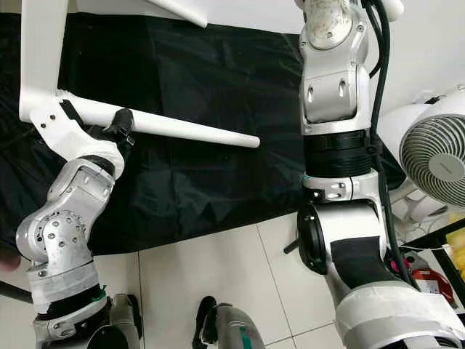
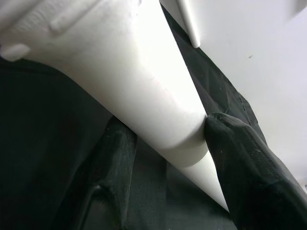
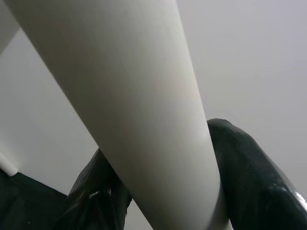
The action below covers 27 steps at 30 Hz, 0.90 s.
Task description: Building children table
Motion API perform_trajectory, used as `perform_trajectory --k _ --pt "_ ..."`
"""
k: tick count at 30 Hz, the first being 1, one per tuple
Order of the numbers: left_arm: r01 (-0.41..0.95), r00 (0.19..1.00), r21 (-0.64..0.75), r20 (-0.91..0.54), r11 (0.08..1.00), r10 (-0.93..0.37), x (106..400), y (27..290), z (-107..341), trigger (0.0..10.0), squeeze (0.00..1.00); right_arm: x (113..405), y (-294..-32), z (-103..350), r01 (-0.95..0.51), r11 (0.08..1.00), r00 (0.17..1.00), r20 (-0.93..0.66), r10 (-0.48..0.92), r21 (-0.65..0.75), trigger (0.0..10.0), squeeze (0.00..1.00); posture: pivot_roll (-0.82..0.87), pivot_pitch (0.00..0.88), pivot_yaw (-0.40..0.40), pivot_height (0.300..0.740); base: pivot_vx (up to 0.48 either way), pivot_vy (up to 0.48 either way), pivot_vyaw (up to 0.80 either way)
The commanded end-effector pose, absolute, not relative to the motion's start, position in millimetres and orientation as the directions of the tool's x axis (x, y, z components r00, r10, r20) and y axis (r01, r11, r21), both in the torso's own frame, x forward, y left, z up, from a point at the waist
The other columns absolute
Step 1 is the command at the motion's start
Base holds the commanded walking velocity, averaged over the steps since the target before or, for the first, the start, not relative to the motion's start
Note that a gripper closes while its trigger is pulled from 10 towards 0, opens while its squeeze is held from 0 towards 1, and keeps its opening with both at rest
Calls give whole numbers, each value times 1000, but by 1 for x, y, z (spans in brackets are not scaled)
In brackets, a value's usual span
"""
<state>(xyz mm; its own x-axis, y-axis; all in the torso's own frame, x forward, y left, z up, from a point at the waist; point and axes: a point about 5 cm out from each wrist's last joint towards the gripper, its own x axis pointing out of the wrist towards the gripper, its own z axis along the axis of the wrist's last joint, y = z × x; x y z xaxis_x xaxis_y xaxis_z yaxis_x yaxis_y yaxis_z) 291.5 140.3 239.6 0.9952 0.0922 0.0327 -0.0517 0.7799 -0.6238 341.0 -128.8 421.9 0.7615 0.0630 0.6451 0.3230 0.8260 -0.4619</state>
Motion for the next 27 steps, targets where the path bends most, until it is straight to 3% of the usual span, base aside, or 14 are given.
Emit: perform_trajectory --k 1,5,8,12,27 --pt "34 946 -711 250 702 207 289 136 304 0 0 326 -153 437 312 892 704 711 14 -326 0 0 -64 138 -107 740 0 0 0" --pt "47 924 -690 304 722 230 289 144 316 0 0 324 -160 435 320 894 701 713 -2 -313 0 0 -52 136 -102 740 0 0 0" --pt "71 851 -603 452 795 267 291 159 352 0 0 321 -181 424 373 877 706 706 -57 -303 0 0 -43 136 -95 740 0 0 0" --pt "110 818 -569 518 815 251 290 160 366 0 0 320 -186 417 379 879 709 701 -77 -287 0 0 -31 129 -81 740 0 0 0" --pt "110 818 -569 518 815 251 290 160 366 0 0 320 -186 417 379 879 709 701 -77 -287 0 0 -31 129 -81 740 0 0 0"
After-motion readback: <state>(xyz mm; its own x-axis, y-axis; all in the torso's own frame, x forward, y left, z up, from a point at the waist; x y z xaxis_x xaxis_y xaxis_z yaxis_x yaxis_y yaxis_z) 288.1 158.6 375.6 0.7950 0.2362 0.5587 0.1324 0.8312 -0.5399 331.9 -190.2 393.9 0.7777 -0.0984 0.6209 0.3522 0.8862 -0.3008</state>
